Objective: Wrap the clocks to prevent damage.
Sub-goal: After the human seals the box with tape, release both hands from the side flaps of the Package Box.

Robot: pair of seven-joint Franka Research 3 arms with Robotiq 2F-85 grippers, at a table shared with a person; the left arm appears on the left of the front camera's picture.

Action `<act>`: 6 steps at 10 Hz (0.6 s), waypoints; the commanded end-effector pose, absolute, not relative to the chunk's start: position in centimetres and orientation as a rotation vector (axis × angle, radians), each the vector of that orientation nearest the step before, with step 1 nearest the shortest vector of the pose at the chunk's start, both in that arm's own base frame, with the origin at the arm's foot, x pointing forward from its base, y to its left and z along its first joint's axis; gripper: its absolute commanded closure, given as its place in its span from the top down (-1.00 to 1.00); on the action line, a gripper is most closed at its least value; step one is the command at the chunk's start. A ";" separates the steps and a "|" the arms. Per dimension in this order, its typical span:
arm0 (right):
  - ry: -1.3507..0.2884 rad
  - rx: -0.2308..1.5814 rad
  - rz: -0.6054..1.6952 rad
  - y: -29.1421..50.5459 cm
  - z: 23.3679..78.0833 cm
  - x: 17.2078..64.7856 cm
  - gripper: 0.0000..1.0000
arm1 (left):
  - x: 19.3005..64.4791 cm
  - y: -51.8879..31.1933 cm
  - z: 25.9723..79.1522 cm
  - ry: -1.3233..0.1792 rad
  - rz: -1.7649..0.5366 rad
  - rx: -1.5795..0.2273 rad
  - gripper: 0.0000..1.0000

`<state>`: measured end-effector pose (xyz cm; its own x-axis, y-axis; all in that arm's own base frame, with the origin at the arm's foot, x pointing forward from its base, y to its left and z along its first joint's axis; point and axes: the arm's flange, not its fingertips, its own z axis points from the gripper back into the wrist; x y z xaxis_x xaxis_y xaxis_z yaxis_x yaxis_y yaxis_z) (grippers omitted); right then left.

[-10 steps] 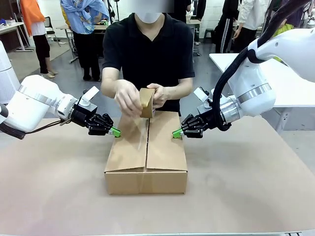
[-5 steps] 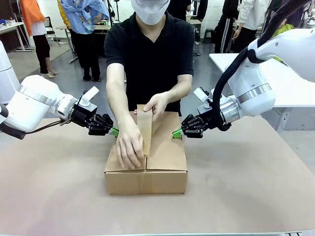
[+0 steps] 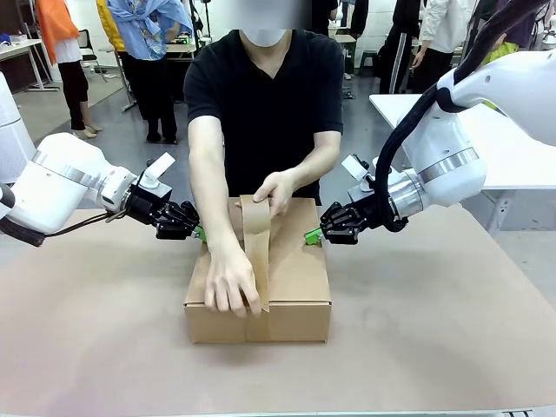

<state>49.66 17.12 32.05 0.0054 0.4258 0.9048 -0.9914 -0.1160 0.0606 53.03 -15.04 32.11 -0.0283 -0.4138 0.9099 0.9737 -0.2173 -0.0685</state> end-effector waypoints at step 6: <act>-0.787 0.975 1.450 17.3 31.8 49.6 -0.98 | 53.0 -15.0 32.0 -0.754 -1.525 -1.042 -0.99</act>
